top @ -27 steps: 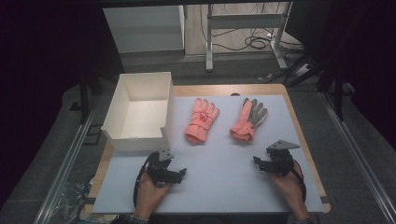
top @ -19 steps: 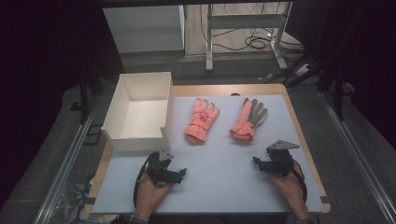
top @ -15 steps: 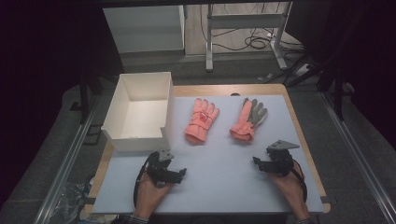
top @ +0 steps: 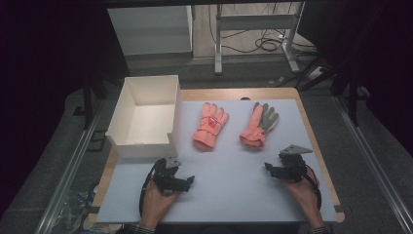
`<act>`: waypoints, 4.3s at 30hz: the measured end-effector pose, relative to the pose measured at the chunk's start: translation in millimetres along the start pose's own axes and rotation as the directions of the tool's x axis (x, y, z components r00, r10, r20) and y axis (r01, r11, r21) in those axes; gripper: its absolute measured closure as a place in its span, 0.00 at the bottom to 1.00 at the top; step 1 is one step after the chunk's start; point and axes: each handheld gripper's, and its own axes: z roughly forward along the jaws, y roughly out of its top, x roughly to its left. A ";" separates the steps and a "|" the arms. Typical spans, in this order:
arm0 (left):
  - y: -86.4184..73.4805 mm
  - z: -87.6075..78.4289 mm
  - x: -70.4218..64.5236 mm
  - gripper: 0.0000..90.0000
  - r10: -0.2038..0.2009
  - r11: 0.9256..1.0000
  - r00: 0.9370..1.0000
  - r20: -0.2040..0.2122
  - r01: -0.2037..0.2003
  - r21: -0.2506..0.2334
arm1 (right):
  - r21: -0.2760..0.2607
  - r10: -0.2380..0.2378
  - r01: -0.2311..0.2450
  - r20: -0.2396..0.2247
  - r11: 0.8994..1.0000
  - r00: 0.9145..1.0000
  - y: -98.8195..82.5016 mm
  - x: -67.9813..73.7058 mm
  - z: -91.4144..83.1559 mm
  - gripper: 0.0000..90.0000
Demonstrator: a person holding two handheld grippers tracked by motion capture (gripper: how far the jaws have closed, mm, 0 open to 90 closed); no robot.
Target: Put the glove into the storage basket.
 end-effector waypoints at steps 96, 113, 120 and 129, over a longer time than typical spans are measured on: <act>-0.1 0.0 0.0 0.06 0.000 1.000 1.000 0.001 0.000 0.000 | -0.011 0.191 -0.197 -0.197 0.980 0.962 115.2 -50.8 39.9 0.95; -0.1 0.0 0.0 0.06 0.000 1.000 1.000 0.000 0.000 0.001 | -0.004 0.125 -0.133 -0.317 0.991 0.940 86.3 -6.3 7.7 0.95; -0.1 0.0 0.0 0.06 0.000 1.000 1.000 0.000 0.000 0.000 | 0.013 0.100 -0.102 -0.339 0.995 0.935 69.6 12.5 11.7 0.95; -0.1 0.0 0.0 0.06 0.000 1.000 1.000 0.000 0.000 0.000 | 0.035 0.102 -0.096 -0.303 0.995 0.948 57.5 10.4 27.8 0.85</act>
